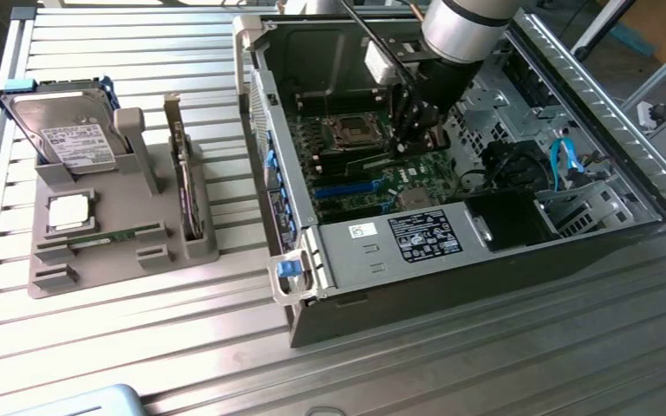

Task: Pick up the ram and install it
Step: 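Insert the ram into the slot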

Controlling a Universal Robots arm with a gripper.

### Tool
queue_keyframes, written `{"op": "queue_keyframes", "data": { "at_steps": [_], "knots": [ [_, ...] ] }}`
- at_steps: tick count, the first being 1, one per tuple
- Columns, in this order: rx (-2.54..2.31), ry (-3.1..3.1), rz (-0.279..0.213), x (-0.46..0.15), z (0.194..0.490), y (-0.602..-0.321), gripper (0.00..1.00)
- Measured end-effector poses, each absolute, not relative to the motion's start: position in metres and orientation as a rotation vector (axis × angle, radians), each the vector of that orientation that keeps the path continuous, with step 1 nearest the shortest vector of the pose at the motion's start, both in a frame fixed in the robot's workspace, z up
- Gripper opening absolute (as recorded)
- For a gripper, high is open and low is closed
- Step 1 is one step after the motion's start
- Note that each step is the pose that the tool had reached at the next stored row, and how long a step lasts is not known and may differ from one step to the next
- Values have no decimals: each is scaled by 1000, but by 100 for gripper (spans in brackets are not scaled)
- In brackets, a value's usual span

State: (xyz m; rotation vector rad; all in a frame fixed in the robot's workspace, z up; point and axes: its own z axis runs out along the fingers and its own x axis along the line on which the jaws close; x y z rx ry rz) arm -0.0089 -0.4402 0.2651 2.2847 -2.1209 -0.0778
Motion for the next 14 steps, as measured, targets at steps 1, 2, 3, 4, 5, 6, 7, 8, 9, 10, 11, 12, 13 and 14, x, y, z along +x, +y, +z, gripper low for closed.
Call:
{"op": "queue_keyframes", "data": {
  "at_steps": [1, 2, 3, 4, 5, 6, 7, 8, 9, 10, 11, 12, 13, 14],
  "knots": [
    [2285, -2121, -78, -9, 265, -440, 12],
    [2284, -2121, -78, -9, 265, -440, 12],
    [2284, -2120, -79, -7, 265, -440, 12],
    [2284, -2120, -79, -7, 265, -440, 12],
    [2283, -2119, -82, -6, 265, -440, 12],
    [2279, -2116, -90, -5, 265, -440, 12],
    [2271, -2108, -108, -4, 264, -440, 12],
    [2256, -2095, -137, -3, 264, -440, 12],
    [2241, -2082, -167, -2, 264, -440, 12],
    [2230, -2072, -189, -1, 263, -440, 12],
    [2218, -2061, -213, 0, 263, -440, 12],
    [2204, -2049, -238, 0, 263, -440, 12],
    [2200, -2045, -244, 0, 263, -440, 12],
    [2200, -2045, -244, 0, 263, -440, 12]
  ]
}}
